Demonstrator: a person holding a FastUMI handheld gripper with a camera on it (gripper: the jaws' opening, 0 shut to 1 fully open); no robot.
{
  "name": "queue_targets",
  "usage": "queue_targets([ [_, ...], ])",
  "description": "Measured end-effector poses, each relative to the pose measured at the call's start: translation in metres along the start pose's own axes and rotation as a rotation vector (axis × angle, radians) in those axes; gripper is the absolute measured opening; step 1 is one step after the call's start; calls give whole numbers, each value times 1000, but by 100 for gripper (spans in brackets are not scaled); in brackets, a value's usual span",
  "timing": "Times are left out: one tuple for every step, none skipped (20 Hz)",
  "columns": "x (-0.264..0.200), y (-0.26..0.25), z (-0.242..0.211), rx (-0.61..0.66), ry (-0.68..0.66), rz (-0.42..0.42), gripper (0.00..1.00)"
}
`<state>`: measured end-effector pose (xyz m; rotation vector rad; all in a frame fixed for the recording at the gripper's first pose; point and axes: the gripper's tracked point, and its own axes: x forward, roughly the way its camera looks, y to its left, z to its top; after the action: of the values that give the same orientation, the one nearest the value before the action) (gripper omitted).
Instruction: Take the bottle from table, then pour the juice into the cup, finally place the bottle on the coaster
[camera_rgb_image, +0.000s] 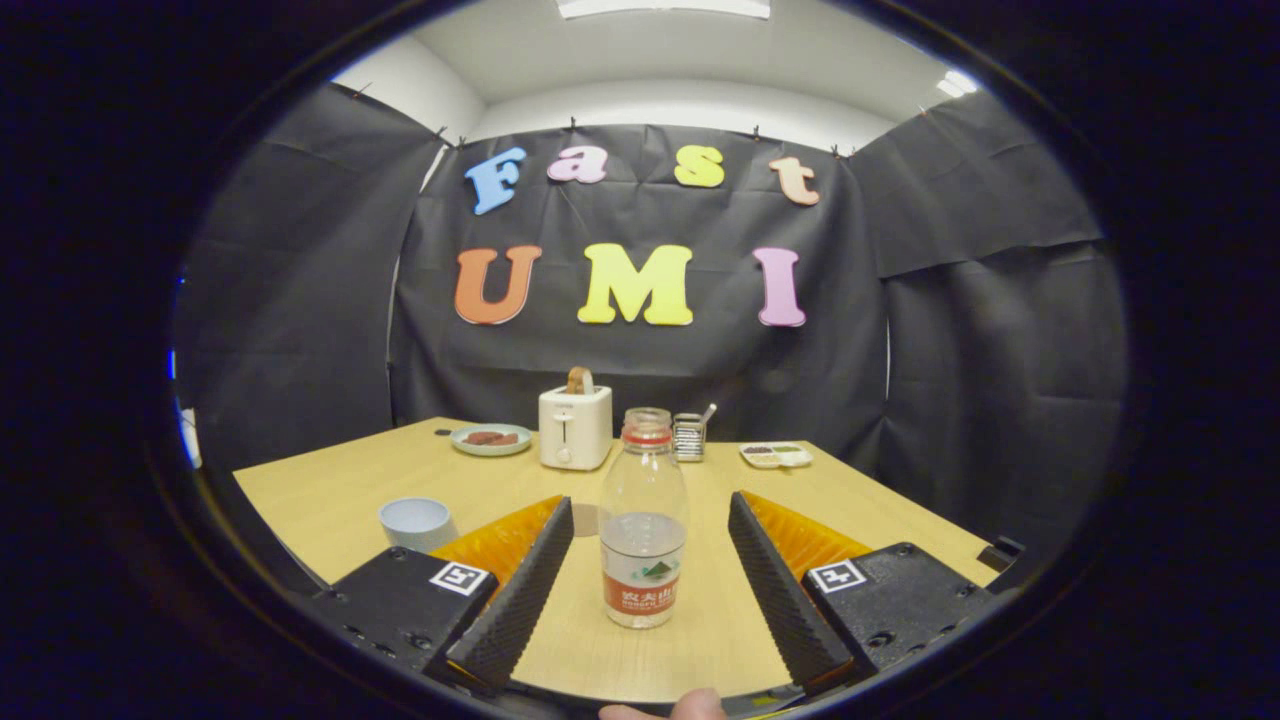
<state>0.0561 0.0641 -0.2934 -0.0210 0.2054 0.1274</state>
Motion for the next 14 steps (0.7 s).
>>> queue_targets([
  [4, 1, -6, 3, 12, 1, 100],
  [10, 2, -12, 4, 26, -1, 100],
  [16, 2, -20, 8, 40, -1, 100],
  [22, 1, -26, 15, 57, -6, 100],
  [26, 1, -31, 23, 70, -9, 100],
  [31, 1, -36, 24, 79, -13, 100],
  [37, 1, -41, 27, 90, -17, 100],
  [41, 1, -45, 28, 99, -20, 100],
  [48, 0, -51, 31, 112, -21, 100],
  [53, 0, -56, 38, 125, -22, 100],
  [57, 1, -58, 42, 133, -21, 100],
  [62, 0, -60, 46, 142, -24, 100],
  [65, 0, -62, 55, 149, -24, 100],
  [67, 1, -63, 64, 151, -20, 100],
])
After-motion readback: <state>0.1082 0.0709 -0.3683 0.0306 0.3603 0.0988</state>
